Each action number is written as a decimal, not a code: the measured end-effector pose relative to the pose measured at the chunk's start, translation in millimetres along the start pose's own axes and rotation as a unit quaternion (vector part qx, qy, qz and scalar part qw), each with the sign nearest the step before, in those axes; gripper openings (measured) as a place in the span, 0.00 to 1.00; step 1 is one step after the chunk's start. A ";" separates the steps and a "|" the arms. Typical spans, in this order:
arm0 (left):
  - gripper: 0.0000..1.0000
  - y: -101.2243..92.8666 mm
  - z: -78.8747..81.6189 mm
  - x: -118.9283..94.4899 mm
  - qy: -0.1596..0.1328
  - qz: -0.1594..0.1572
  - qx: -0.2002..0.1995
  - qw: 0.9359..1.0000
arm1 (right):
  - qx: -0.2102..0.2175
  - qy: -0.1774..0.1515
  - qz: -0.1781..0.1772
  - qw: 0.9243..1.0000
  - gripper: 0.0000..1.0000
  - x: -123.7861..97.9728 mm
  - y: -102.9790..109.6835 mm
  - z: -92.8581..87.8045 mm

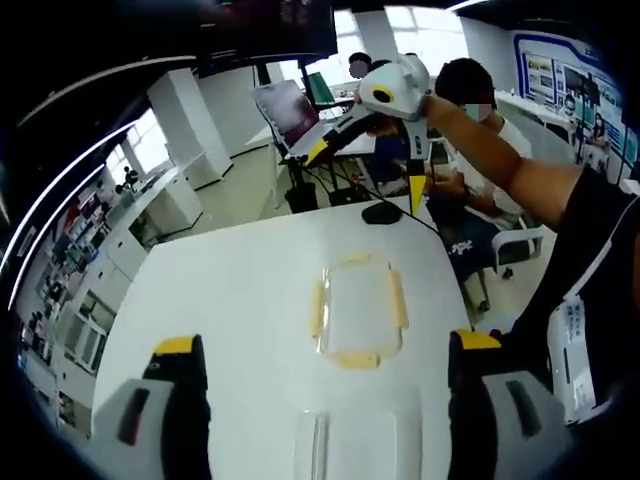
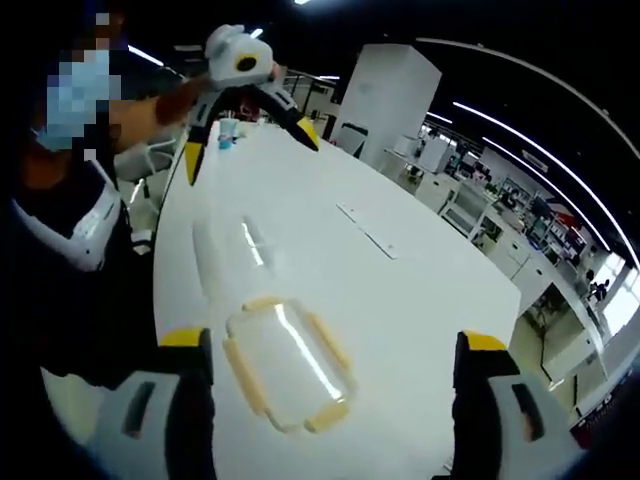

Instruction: Snap each plastic latch of the storage box into its locked position after aligning the lid with the box until every specified latch is closed and the lid sits flush.

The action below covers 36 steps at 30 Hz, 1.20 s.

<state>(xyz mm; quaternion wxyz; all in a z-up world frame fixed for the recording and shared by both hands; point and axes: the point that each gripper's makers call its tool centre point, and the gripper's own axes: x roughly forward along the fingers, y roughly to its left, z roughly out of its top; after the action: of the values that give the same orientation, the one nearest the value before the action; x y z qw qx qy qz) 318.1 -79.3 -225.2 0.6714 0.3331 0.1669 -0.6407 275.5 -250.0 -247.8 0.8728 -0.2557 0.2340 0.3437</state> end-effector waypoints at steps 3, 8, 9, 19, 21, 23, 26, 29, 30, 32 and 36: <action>0.99 -0.1 -4.7 6.9 0.012 -0.003 -0.001 1.000 | 0.001 0.003 0.001 1.000 1.00 0.7 -2.4 -3.0; 1.00 -0.5 -8.0 12.3 0.023 -0.008 -0.004 1.000 | 0.004 0.005 0.007 1.000 1.00 4.9 -2.7 -11.7; 1.00 -0.7 -8.4 13.7 0.026 -0.009 -0.004 1.000 | 0.004 0.007 0.008 1.000 1.00 5.7 -2.7 -14.1; 0.99 1.1 -14.5 22.3 0.044 -0.011 -0.007 0.999 | 0.006 0.023 0.023 0.999 1.00 10.6 -3.7 -36.8; 0.99 1.4 -17.7 27.2 0.053 -0.012 -0.007 0.999 | 0.006 0.024 0.023 0.999 1.00 9.4 -5.4 -38.4; 0.99 0.1 -19.5 31.1 0.059 -0.015 -0.007 0.998 | 0.006 0.023 0.022 0.999 1.00 7.8 -7.3 -39.3; 0.99 -1.0 -18.3 33.5 0.061 -0.019 -0.004 0.998 | 0.005 0.022 0.024 0.999 1.00 7.2 -8.4 -40.4; 0.97 1.5 -19.1 35.4 0.063 -0.014 -0.007 0.998 | -0.001 0.029 0.028 0.999 1.00 7.3 -9.8 -44.2; 0.97 1.5 -21.3 36.2 0.065 -0.013 -0.010 0.998 | -0.004 0.032 0.031 0.999 1.00 7.5 -10.1 -45.0; 0.98 -0.1 -25.0 36.7 0.068 -0.014 -0.013 0.997 | -0.013 0.038 0.039 0.998 1.00 8.9 -9.7 -46.2; 0.98 -2.2 -30.7 36.3 0.081 -0.014 -0.016 0.997 | -0.026 0.046 0.051 0.997 1.00 11.3 -16.6 -47.0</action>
<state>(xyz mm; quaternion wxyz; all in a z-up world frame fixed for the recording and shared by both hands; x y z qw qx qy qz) 326.6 -86.1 -271.5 0.6522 0.3704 0.2353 -0.6182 283.9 -283.6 -285.3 0.8357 -0.2813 0.2772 0.3815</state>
